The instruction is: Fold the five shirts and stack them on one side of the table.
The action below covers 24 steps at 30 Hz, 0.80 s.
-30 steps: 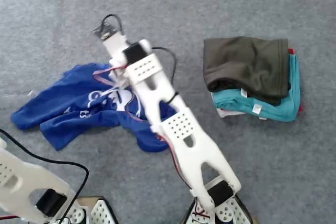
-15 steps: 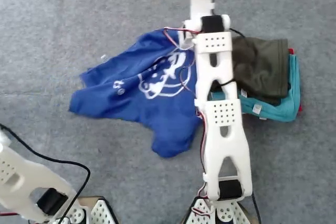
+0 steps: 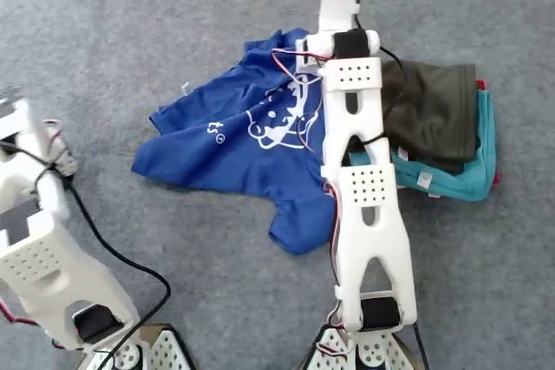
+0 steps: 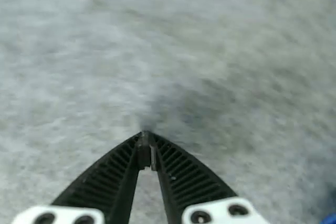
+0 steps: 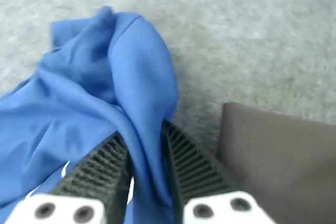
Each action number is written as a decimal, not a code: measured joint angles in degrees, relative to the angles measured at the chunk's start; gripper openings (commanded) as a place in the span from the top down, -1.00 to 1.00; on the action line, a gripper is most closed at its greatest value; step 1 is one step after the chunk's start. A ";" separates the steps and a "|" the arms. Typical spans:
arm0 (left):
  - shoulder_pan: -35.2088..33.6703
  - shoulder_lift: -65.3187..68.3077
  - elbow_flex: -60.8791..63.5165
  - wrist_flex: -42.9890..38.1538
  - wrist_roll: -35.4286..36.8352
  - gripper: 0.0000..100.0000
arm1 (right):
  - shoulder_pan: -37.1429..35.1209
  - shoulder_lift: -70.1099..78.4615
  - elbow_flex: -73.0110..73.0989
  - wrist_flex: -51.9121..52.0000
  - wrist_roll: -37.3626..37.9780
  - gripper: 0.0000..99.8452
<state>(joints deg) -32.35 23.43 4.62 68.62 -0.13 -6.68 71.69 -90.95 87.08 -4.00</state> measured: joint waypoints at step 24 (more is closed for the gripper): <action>19.43 -29.98 30.68 -9.76 -0.09 0.77 | -0.26 0.00 -0.35 1.85 2.37 0.97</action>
<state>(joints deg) -12.92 -6.55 35.30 58.86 -0.22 -6.95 71.69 -91.30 88.92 -1.63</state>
